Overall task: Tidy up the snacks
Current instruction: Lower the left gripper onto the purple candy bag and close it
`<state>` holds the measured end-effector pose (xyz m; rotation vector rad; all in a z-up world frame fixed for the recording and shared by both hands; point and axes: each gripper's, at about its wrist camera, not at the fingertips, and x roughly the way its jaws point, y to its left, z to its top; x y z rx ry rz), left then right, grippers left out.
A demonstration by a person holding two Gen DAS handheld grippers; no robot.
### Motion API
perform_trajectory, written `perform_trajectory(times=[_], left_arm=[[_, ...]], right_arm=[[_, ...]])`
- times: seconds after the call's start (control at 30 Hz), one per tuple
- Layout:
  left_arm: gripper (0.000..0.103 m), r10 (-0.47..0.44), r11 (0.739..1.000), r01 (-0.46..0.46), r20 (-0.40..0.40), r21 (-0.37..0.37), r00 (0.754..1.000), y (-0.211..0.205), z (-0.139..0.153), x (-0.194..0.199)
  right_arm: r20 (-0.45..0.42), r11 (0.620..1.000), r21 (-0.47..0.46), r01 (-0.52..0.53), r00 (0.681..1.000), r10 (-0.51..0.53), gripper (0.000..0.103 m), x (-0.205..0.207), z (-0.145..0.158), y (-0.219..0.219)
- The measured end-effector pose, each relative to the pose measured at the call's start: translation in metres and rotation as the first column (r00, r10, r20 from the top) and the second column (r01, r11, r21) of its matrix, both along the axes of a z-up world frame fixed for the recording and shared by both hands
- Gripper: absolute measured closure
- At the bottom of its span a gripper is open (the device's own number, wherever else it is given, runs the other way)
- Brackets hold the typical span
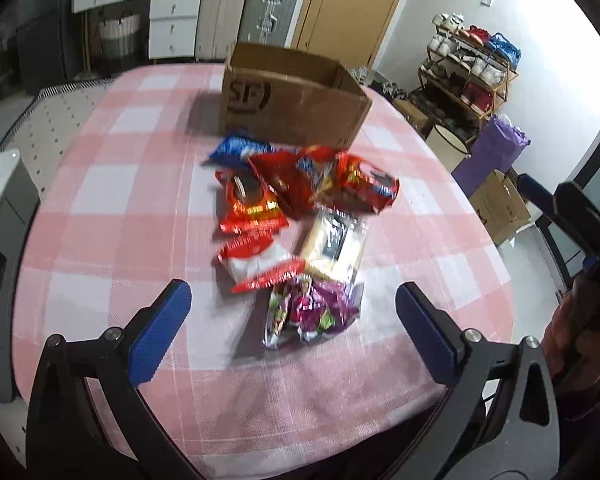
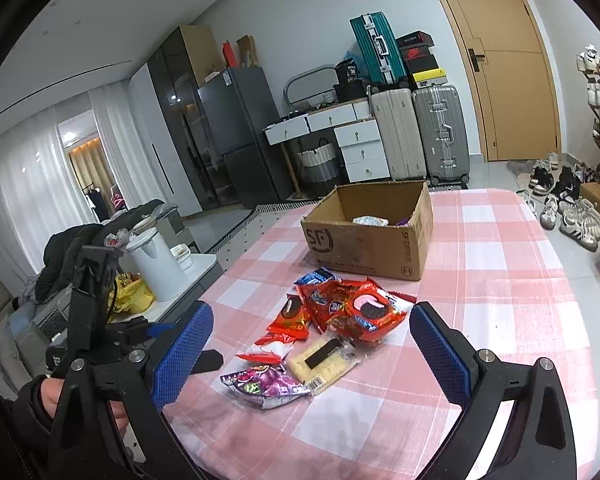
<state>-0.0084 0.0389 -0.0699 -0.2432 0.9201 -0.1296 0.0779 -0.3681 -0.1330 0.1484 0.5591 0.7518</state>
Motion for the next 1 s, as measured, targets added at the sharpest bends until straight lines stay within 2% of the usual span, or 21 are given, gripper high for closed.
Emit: perform_trajectory(times=[0.3, 0.87, 0.9, 0.93, 0.97, 1.0], left_arm=[[0.001, -0.019, 1.0, 0.019, -0.063, -0.006, 0.998, -0.009, -0.031, 0.011], [0.002, -0.033, 0.999, 0.033, -0.125, -0.003, 0.992, -0.023, -0.065, 0.036], [0.004, -0.032, 0.999, 0.032, -0.128, -0.006, 0.991, -0.023, -0.067, 0.037], [0.015, -0.039, 0.999, 0.037, -0.134, -0.016, 0.99, -0.023, -0.07, 0.038], [0.019, -0.056, 0.998, 0.05, -0.14, -0.043, 0.989, -0.024, -0.073, 0.038], [0.031, -0.075, 0.995, 0.064, -0.138, -0.082, 0.988, -0.024, -0.074, 0.038]], right_arm=[[-0.047, 1.0, -0.003, -0.007, 0.999, 0.007, 0.003, 0.001, -0.021, 0.0], [-0.093, 1.0, 0.006, -0.025, 0.995, 0.025, 0.003, 0.009, -0.048, -0.002], [-0.095, 1.0, 0.007, -0.024, 0.995, 0.024, 0.003, 0.009, -0.049, -0.003], [-0.098, 1.0, 0.008, -0.023, 0.995, 0.023, 0.003, 0.011, -0.051, -0.003], [-0.1, 1.0, 0.008, -0.021, 0.995, 0.022, 0.003, 0.011, -0.052, -0.004], [-0.103, 1.0, 0.01, -0.022, 0.994, 0.023, 0.003, 0.012, -0.053, -0.005]])
